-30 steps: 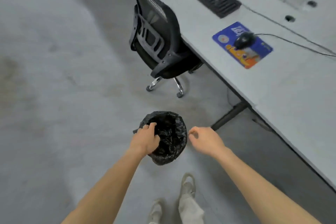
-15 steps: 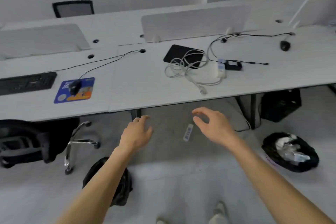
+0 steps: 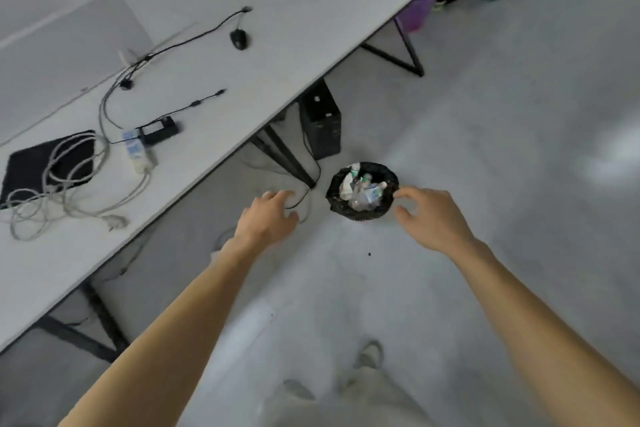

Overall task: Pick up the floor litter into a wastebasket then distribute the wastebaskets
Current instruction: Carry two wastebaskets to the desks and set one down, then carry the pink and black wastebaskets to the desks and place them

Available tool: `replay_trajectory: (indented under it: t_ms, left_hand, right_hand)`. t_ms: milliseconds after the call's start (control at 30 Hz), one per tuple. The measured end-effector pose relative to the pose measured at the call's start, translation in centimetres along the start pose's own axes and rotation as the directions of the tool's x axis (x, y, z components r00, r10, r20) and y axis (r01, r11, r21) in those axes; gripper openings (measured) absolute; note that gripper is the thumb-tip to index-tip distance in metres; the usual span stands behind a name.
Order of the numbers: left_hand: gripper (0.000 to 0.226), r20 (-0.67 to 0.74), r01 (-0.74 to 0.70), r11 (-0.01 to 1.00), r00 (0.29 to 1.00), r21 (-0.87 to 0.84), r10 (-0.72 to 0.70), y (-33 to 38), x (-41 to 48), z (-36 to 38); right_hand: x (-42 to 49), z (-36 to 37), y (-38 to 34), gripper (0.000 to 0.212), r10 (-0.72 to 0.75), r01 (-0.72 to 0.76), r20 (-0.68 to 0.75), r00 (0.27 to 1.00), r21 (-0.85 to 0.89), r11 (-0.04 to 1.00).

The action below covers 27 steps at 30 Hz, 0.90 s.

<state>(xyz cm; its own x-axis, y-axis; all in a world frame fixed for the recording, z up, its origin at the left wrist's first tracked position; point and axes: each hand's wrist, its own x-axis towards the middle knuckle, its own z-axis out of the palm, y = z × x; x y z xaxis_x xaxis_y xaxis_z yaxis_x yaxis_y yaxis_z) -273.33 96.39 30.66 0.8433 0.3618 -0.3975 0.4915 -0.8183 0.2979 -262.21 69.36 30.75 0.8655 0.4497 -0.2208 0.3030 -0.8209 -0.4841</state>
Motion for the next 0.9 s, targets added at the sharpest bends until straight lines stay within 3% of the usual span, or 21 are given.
replay_trajectory:
  t_ms: [300,600,900]
  left_hand:
    - [0.049,0.119,-0.188,0.977,0.977,0.101,0.176,17.5,16.8,1.3]
    - [0.053,0.157,-0.332,0.929,0.939,0.163,0.307,34.7,38.9,-3.9]
    - [0.051,0.176,-0.425,0.886,0.901,0.184,0.395,50.0,54.9,-8.9]
  right_hand:
    - [9.4,-7.8,16.0,0.038,0.312,-0.311,0.018,0.950,-0.040,0.950]
    - [27.5,-19.4,25.9,0.039,0.478,-0.477,-0.002,0.878,-0.054,0.877]
    - [42.5,-30.5,33.4,0.040,0.518,-0.520,-0.069,0.853,-0.017,0.854]
